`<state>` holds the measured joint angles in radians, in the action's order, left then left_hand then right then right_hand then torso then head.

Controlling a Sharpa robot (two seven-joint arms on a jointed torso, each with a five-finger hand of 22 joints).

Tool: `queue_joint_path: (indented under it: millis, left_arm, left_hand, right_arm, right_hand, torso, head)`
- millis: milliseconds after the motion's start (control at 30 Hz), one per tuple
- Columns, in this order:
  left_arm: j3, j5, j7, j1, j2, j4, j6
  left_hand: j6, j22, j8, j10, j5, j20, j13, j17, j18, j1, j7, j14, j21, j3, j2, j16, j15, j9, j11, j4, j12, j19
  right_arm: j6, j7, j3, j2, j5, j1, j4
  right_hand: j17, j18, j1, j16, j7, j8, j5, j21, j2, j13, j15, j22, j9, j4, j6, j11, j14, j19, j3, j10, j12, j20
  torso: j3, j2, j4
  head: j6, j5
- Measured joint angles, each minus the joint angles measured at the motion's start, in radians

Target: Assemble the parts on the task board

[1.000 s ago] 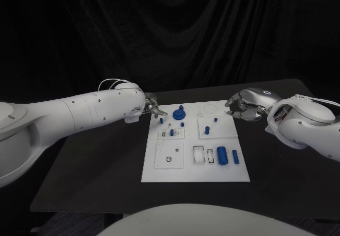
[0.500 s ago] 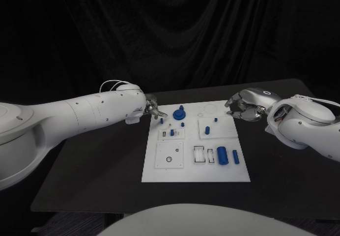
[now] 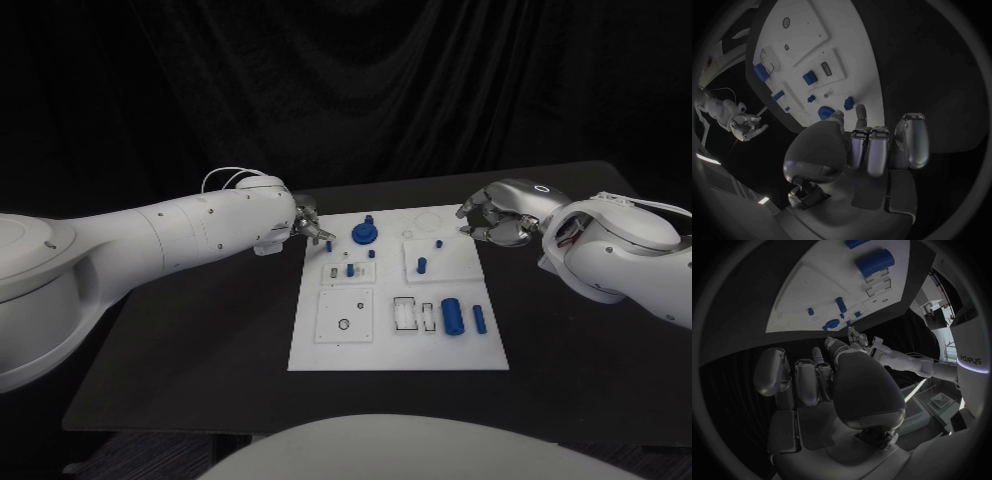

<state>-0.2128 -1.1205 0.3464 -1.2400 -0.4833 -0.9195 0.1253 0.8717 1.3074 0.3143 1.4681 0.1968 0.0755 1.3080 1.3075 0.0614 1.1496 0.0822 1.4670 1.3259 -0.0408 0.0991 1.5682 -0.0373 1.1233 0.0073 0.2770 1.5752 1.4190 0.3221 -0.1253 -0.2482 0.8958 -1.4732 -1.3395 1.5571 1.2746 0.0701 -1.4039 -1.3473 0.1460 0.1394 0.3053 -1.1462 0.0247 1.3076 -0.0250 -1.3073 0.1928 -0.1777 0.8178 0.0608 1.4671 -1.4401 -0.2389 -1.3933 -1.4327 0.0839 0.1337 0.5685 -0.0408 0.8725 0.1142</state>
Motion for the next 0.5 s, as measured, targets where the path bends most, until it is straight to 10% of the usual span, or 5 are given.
queue_joint_path:
  millis: [500]
  left_arm:
    - [0.0,0.0,-0.031,0.012,0.013,0.02,-0.013]
  left_hand:
    - [-0.016,0.0,-0.067,-0.003,0.023,0.009,0.0,0.0,0.0,0.027,0.009,0.0,-0.006,0.009,-0.001,0.0,0.007,-0.043,0.011,0.003,0.0,-0.009]
  right_arm:
    - [-0.002,-0.001,0.0,0.0,0.0,0.0,0.002]
  right_hand:
    - [0.0,0.0,0.0,0.0,0.0,-0.004,0.0,0.0,0.0,0.0,0.0,0.0,-0.001,0.0,0.0,0.0,0.0,0.0,-0.006,0.0,0.0,0.0]
  torso:
    - [0.0,0.0,-0.0025]
  head:
    - [0.0,0.0]
